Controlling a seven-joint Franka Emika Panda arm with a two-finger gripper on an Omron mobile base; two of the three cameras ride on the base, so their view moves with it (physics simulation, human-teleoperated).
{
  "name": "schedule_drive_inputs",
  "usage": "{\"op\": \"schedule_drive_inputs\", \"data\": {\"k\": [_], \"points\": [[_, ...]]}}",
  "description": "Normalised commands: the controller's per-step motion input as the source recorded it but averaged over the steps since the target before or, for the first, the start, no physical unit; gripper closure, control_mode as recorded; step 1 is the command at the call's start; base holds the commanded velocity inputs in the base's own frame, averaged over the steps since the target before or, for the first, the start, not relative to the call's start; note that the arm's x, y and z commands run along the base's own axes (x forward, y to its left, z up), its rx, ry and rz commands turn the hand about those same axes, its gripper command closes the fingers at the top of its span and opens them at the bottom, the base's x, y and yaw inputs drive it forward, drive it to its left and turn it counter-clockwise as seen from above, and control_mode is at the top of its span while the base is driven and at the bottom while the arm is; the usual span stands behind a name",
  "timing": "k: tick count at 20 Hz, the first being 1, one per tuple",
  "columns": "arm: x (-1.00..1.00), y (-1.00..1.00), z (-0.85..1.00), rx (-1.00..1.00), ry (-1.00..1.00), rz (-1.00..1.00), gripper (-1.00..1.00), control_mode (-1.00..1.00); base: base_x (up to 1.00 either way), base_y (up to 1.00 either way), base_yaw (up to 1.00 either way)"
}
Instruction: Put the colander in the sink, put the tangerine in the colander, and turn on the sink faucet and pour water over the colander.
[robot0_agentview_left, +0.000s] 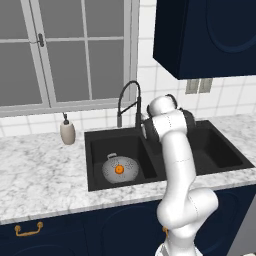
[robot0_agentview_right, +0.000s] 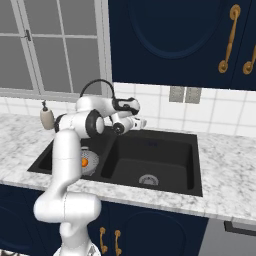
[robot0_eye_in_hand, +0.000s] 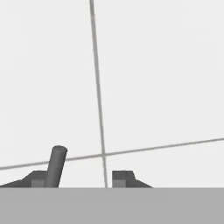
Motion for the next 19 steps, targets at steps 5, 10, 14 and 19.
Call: {"op": "schedule_drive_inputs", "data": {"k": [5, 10, 14, 19], "points": [[-0.13, -0.90, 0.00, 0.10, 0.00, -0.06, 1.00, -1.00, 0.00, 0.00, 0.00], [-0.13, -0.86, 0.00, 0.11, 0.01, -0.05, 1.00, -1.00, 0.00, 0.00, 0.00], [-0.09, -0.76, 0.00, 0.07, 0.01, -0.04, 1.00, -1.00, 0.00, 0.00, 0.00], [-0.01, -0.57, 0.00, 0.12, 0.05, 0.00, 1.00, -1.00, 0.00, 0.00, 0.00]]}}
